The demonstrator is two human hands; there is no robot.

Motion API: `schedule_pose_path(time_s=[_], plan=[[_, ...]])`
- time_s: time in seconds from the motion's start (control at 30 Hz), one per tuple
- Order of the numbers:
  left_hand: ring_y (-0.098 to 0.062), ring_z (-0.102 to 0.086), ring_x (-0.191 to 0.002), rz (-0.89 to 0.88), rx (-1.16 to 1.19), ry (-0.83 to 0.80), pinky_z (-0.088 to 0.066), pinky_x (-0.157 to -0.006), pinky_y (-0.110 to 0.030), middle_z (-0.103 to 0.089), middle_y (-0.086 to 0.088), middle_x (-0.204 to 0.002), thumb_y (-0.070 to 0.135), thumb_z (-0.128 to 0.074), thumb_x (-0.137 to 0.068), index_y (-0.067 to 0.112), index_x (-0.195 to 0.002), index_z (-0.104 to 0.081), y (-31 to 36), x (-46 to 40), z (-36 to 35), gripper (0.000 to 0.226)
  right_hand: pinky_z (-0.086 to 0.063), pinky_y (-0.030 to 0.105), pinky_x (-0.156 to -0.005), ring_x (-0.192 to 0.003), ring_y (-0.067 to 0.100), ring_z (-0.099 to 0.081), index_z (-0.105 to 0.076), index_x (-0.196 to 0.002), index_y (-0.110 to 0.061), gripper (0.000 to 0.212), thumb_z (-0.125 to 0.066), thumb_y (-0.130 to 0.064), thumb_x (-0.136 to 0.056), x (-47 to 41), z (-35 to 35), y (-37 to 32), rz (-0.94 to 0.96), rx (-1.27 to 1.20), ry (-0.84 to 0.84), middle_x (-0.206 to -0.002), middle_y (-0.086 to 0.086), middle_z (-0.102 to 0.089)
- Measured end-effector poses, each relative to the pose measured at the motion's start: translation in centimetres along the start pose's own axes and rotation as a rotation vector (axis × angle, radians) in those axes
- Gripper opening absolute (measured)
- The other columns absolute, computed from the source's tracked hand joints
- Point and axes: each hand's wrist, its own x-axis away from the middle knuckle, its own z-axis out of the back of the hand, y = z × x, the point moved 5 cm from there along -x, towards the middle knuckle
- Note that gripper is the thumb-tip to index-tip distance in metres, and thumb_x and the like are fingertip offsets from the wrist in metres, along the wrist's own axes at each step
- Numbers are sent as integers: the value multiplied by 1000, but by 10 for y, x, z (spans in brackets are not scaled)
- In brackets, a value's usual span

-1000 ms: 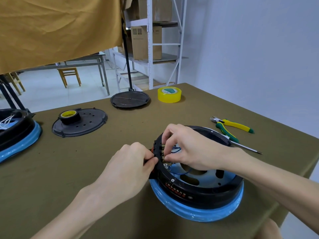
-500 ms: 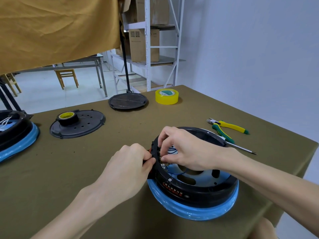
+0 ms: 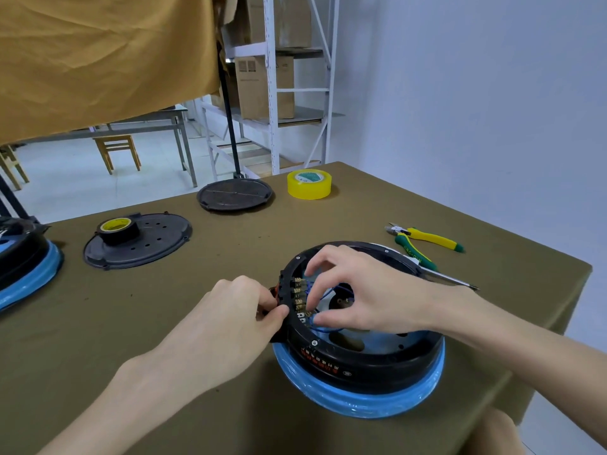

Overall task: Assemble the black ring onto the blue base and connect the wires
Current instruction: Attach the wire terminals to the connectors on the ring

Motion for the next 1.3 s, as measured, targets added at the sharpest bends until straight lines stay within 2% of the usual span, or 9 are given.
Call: schedule_pose_path(time_s=[0.07, 0.13, 0.2, 0.47, 0.73, 0.83, 1.07, 1.23, 1.3], plan=[[-16, -65, -65, -5, -5, -8, -56, -62, -27, -74, -1, -79, 41, -53, -104, 21, -88, -76, 0, 1, 0, 35, -32, 16, -101, -113, -5, -41, -78, -99, -37, 10, -76, -43, -91, -1, -6, 0, 26, 9, 5, -126, -16, -50], [-14, -46, -51, -16, -26, -2, -38, -49, -18, -63, -5, -66, 39, -52, -105, 15, -85, -74, 2, 2, 0, 38, -31, 14, -97, -109, -5, -41, -79, -98, -36, 9, -75, -41, -92, -2, -8, 1, 47, -3, 18, -125, -16, -51], [-13, -37, -49, -23, -37, -4, -31, -46, -17, -49, -1, -59, 38, -51, -105, 12, -82, -71, 5, 4, 1, 40, -31, 13, -95, -108, -5, -43, -80, -96, -36, 7, -76, -40, -91, -4, -8, 2, 48, -29, 30, -122, -16, -53], [-12, -37, -46, -26, -44, -36, -31, -45, -15, -45, 4, -56, 36, -51, -106, 14, -78, -70, 11, 6, 4, 40, -34, 16, -97, -110, -4, -46, -81, -90, -37, 5, -79, -41, -88, -9, -5, 3, 36, -50, 24, -118, -20, -55], [-11, -36, -47, -24, -41, -48, -29, -45, -16, -44, 5, -55, 36, -52, -106, 15, -75, -68, 10, 6, 2, 40, -35, 16, -101, -116, -2, -50, -84, -93, -28, 6, -80, -30, -89, -12, -2, -1, 7, -89, -39, -124, -14, -59], [-12, -35, -45, -25, -28, -46, -28, -44, -17, -41, 5, -54, 37, -53, -105, 14, -76, -68, 7, 5, 3, 40, -34, 10, -95, -113, -6, -50, -84, -94, -28, 8, -76, -30, -93, -13, 0, -2, 0, -124, -61, -123, -13, -60], [-11, -37, -45, -18, -31, -63, -28, -45, -15, -43, 5, -54, 38, -53, -106, 17, -76, -69, 8, 5, 2, 40, -34, 13, -95, -107, -5, -51, -85, -95, -22, 9, -77, -27, -93, -11, -2, 0, 15, -185, -47, -120, -10, -61], [-12, -36, -43, -21, -49, -55, -27, -43, -16, -40, 5, -52, 38, -52, -106, 19, -63, -52, 11, 8, 2, 48, -37, 15, -94, -104, -3, -55, -85, -93, -21, 6, -79, -23, -92, -11, -4, 4, 23, -240, -38, -118, -8, -63], [-11, -36, -42, -30, -45, -50, -27, -43, -16, -41, 5, -52, 38, -51, -106, 18, -65, -54, 10, 7, 1, 46, -39, 18, -95, -103, -2, -56, -85, -93, -20, 6, -79, -21, -91, -12, -5, 7, 17, -273, -33, -118, -7, -64]])
